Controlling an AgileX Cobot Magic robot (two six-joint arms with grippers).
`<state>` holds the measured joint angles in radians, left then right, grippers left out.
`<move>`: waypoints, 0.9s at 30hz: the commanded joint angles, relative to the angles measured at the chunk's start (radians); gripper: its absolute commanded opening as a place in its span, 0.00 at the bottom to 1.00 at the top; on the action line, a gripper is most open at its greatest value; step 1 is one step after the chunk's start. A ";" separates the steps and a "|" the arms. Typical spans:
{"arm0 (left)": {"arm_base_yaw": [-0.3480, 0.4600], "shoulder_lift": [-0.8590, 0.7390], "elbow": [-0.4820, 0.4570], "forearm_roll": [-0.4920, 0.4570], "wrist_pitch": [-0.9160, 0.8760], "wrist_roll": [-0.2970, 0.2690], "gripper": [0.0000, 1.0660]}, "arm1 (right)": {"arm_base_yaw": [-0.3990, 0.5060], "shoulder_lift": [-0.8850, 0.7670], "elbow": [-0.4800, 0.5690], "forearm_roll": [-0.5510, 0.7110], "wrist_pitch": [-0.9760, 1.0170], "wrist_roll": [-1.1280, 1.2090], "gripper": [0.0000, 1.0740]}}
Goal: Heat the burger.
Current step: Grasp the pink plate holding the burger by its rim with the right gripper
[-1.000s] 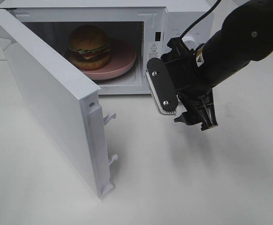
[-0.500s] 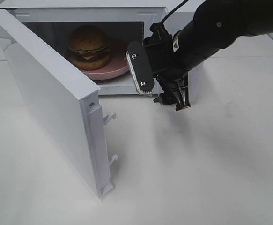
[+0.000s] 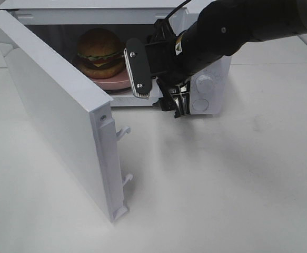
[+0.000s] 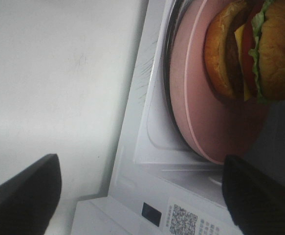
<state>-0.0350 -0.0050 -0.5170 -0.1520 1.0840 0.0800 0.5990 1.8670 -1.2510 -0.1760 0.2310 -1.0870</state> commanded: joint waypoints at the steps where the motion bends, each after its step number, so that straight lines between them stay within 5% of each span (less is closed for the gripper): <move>1: 0.000 -0.005 0.000 0.000 -0.013 -0.004 0.94 | 0.012 0.029 -0.035 0.002 -0.010 0.045 0.81; 27: 0.000 -0.005 0.000 0.000 -0.013 -0.004 0.94 | 0.021 0.237 -0.272 0.001 0.005 0.123 0.79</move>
<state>-0.0350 -0.0050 -0.5170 -0.1520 1.0840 0.0800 0.6170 2.1020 -1.5130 -0.1770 0.2280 -0.9770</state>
